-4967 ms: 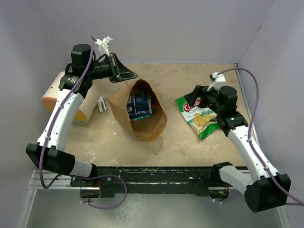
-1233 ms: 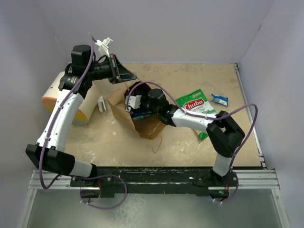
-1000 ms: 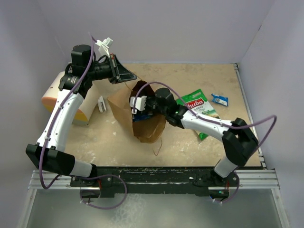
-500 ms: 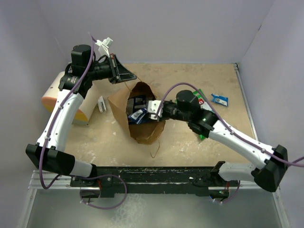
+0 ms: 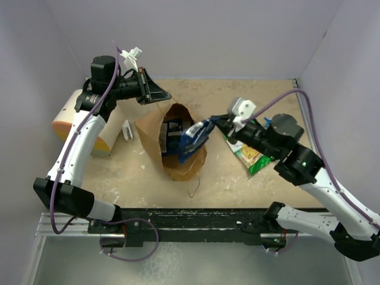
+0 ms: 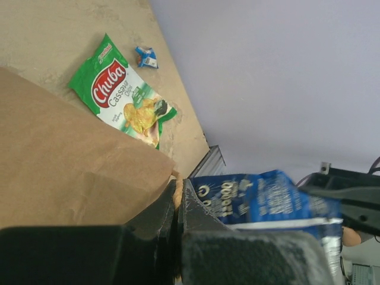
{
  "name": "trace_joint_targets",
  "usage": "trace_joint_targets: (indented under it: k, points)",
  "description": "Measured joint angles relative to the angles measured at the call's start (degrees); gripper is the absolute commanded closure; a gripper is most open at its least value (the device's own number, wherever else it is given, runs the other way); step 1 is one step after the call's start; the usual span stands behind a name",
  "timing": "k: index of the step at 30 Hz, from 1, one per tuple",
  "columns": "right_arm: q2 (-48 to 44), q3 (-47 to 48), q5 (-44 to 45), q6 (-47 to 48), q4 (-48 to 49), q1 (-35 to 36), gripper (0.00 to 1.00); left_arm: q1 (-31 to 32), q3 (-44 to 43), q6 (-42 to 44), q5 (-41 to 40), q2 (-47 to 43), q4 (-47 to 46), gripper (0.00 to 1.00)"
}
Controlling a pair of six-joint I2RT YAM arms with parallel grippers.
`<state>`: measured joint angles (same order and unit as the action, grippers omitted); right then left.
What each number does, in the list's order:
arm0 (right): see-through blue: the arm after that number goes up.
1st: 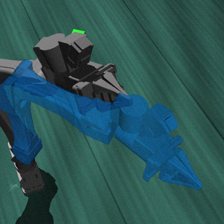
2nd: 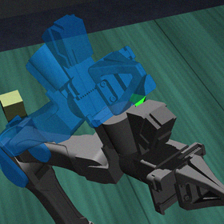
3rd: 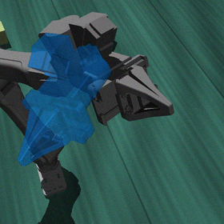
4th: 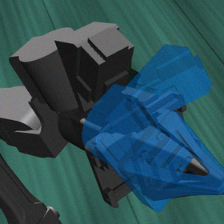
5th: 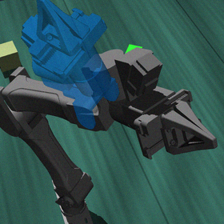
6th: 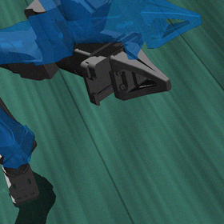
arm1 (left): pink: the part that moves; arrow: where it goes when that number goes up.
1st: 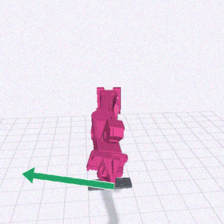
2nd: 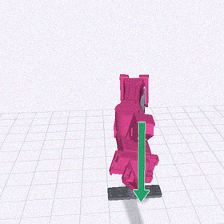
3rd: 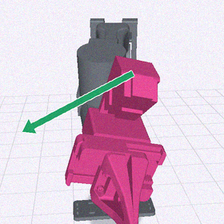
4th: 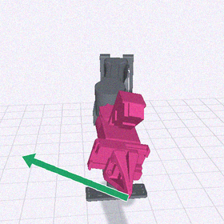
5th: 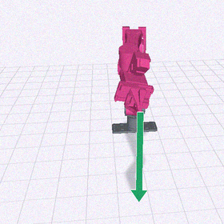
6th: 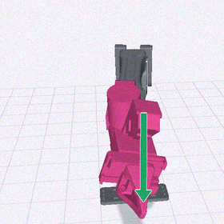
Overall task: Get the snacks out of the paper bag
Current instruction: Take out the snack from the paper bag, then place the snack at the center of the board.
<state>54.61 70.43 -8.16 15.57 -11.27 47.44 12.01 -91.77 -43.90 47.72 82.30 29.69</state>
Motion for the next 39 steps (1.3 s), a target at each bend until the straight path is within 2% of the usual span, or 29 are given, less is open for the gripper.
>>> trace_joint_targets:
  k: [4,8,10,13,17,20,26,35,39]
  points:
    - [-1.07,3.39,13.25,-5.31,2.78,0.04,1.00,0.00,0.00,0.00,-0.11,0.20,0.00,1.00]
    - [3.45,11.39,29.40,-9.60,2.71,-1.60,1.00,0.00,0.00,0.00,-0.22,0.20,-0.02,1.00]
    - [6.78,15.78,35.89,-11.96,1.68,-4.39,1.00,0.00,-0.02,0.00,-0.28,0.20,-0.02,1.00]
    - [10.84,19.19,40.63,-16.26,-2.08,-9.92,1.00,0.00,-0.04,-0.02,-0.59,0.20,-0.02,1.00]
    - [16.94,22.25,40.33,-23.78,-10.29,-18.27,1.00,0.00,-0.07,-0.02,-0.79,0.20,-0.02,1.00]
    - [20.50,22.47,38.03,-28.72,-15.13,-21.90,1.00,0.00,-0.07,-0.02,-0.92,0.20,-0.02,1.00]
    - [25.75,22.38,26.88,-41.20,-22.25,-30.01,1.00,0.00,-0.07,-0.04,-1.07,0.20,-0.02,1.00]
    - [27.61,15.76,14.47,-62.25,-20.00,-36.35,1.00,0.00,-0.07,-0.07,-1.05,0.20,-0.04,1.00]
    - [29.40,12.63,11.96,-70.14,-17.44,-37.27,1.00,0.00,-0.07,-0.07,-1.03,0.20,-0.04,1.00]
